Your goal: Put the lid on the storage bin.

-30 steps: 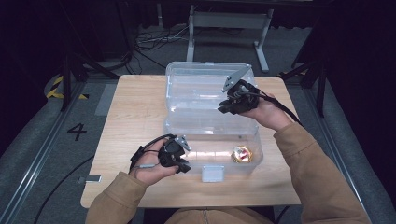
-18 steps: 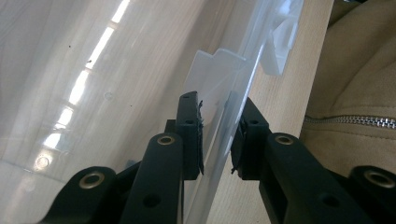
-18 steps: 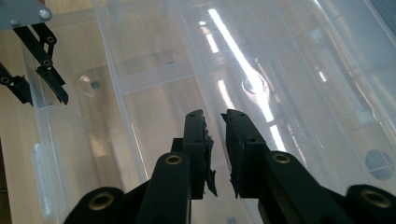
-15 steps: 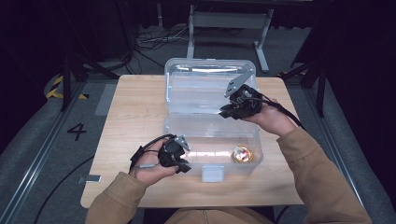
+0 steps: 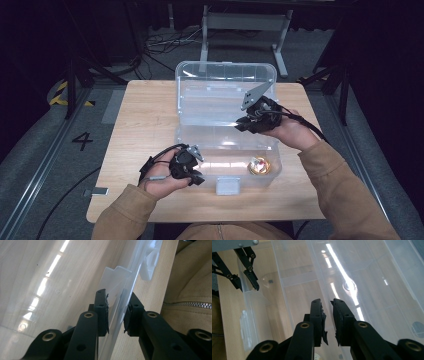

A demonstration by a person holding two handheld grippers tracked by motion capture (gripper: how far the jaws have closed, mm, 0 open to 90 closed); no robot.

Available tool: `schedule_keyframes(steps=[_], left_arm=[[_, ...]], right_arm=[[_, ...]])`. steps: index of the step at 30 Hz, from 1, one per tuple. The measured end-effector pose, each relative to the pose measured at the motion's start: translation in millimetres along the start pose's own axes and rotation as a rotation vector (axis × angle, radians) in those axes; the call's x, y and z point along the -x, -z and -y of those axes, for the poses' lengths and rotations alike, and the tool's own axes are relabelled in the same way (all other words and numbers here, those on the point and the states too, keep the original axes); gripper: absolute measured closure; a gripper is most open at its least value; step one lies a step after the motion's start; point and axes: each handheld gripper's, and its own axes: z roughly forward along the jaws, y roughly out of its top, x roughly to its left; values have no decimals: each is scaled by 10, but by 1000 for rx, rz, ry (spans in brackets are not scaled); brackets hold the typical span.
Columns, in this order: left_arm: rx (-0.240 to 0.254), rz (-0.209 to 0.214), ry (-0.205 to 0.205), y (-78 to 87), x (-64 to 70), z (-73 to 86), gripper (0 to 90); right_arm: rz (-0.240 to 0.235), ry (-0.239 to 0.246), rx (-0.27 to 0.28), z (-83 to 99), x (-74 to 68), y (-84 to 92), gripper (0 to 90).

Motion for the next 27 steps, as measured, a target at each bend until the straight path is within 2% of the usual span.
schedule_keyframes(steps=[27], left_arm=[[0, 3, 4, -1, -2, 1, 755]], right_arm=[[-18, 35, -2, 91, -254, 29, 784]])
